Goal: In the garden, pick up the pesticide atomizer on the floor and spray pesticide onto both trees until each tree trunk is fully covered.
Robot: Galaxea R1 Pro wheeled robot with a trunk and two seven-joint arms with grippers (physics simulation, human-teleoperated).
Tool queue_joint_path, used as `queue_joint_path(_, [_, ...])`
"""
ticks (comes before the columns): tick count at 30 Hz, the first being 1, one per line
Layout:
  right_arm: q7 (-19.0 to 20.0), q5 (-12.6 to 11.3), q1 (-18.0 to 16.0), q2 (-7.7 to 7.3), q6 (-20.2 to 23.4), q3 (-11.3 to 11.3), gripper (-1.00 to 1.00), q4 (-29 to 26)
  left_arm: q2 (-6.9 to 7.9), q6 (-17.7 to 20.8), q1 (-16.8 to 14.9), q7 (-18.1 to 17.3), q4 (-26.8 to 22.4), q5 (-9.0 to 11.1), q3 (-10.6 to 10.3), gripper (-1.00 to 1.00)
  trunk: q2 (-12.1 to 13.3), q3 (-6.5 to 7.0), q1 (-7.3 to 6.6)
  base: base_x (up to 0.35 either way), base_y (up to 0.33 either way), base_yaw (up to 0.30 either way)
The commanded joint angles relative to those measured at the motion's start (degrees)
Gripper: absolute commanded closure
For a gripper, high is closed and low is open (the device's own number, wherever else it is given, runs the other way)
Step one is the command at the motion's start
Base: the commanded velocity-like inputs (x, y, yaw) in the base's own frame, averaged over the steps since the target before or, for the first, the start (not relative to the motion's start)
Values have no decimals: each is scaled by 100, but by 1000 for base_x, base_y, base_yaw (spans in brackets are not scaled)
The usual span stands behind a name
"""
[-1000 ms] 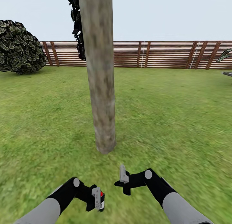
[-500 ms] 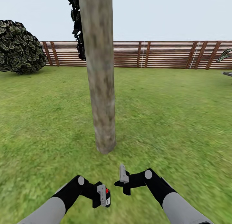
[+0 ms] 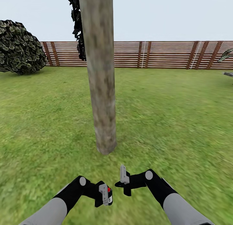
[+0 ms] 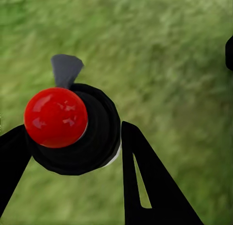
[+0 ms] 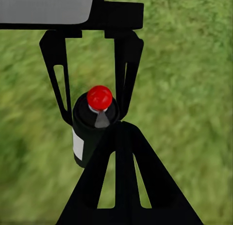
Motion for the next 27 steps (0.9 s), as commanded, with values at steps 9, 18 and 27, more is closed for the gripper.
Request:
queue_joint_path(9, [3,45,-2,1,-25,-4,100,-8,-1,-72,-4,-42,-187,-32,33,100,-2,-5,-1,0,0,0])
queue_joint_path(18, [-3,45,-2,1,-25,-4,100,-8,-33,-85,-3,-44,-200,-30,41,100,-2,-5,-1,0,0,0])
queue_joint_path(27, [-5,45,-2,1,-25,-5,100,-8,-131,-87,5,-44,-199,-30,50,100,-2,-5,-1,0,0,0])
